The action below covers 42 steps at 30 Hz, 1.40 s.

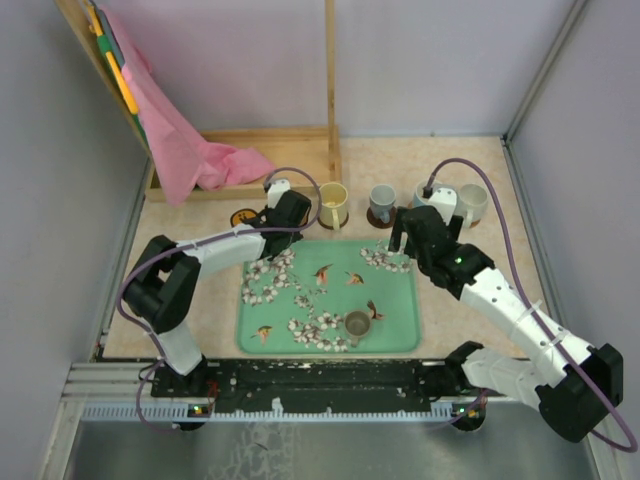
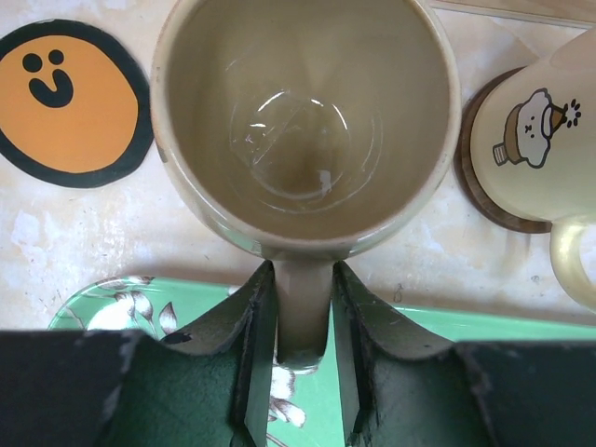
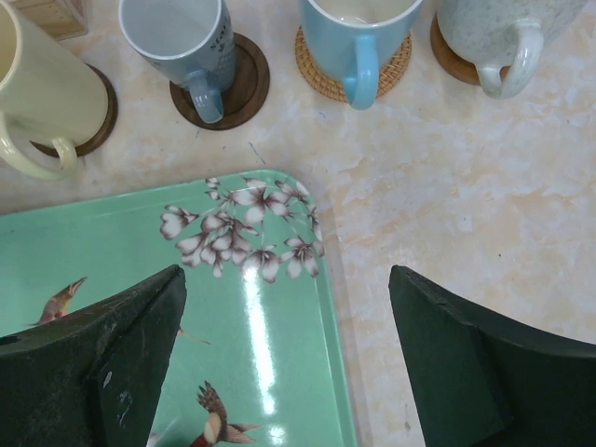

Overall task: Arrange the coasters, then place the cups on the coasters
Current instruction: Place the cup on the coaster.

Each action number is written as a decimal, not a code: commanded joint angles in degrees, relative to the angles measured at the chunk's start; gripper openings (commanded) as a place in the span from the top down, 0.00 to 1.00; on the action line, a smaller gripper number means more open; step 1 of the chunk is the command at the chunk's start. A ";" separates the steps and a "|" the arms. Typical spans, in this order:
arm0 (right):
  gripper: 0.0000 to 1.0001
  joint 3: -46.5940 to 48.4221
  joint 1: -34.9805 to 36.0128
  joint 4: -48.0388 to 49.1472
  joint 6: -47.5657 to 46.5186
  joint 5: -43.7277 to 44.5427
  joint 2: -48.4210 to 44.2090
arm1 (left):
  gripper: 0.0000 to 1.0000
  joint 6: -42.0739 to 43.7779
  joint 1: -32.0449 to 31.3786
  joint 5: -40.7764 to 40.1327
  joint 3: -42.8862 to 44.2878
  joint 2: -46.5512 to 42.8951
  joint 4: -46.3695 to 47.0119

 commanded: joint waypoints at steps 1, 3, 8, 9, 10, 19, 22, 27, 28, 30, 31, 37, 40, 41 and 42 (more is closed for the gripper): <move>0.10 0.00 -0.76 2.36 0.41 0.18 -1.07 | 0.63 -0.82 0.33 -0.92 0.80 -0.08 1.02; 0.10 0.01 -0.76 2.28 0.29 0.20 -1.11 | 0.63 -0.76 0.28 -0.88 0.88 -0.01 0.95; 0.10 0.05 -0.76 2.36 0.21 0.15 -1.12 | 0.60 -1.02 0.30 -0.82 0.80 -0.06 0.42; 0.10 0.09 -0.76 2.43 0.24 0.19 -1.12 | 0.60 -1.17 0.27 -0.82 0.79 -0.07 0.17; 0.10 0.02 -0.76 2.45 0.21 0.14 -1.11 | 0.60 -1.26 0.28 -0.81 0.78 -0.12 -0.11; 0.10 -0.33 -0.78 2.81 0.36 -0.04 -1.32 | 0.47 -1.76 0.27 -0.71 1.72 -1.72 -3.20; 0.10 -0.64 -0.76 2.87 0.37 0.00 -1.67 | 0.44 -1.73 0.18 -1.22 1.98 -2.80 -4.17; 0.10 -1.28 -0.75 3.03 0.63 -0.13 -2.20 | 0.44 -1.69 -0.03 -1.70 2.66 -5.44 -6.49; 0.10 -1.38 -0.76 3.07 0.63 -0.13 -2.37 | 0.44 -1.66 -0.20 -1.81 2.86 -6.03 -7.09; 0.10 -1.56 -0.78 3.07 0.71 -0.20 -2.51 | 0.44 -1.73 -0.69 -1.94 3.22 -7.43 -8.62; 0.10 -1.65 -0.76 3.03 0.80 -0.21 -2.59 | 0.44 -1.87 -1.08 -2.14 3.33 -8.15 -9.33; 0.10 -2.06 -0.75 3.03 0.89 -0.30 -3.82 | 0.44 -3.61 -4.54 -2.41 3.00 -12.38 -14.15; 0.10 -2.34 -0.76 2.91 0.95 -0.30 -4.38 | 0.43 -4.91 -7.64 -3.18 2.98 -13.58 -17.29; 0.10 -2.48 -0.76 2.90 0.85 -0.30 -4.51 | 0.43 -5.57 -8.77 -3.54 3.24 -13.85 -18.56; 0.10 -2.53 -0.75 2.77 0.79 -0.24 -4.60 | 0.43 -6.70 -9.92 -4.02 3.45 -14.21 -19.85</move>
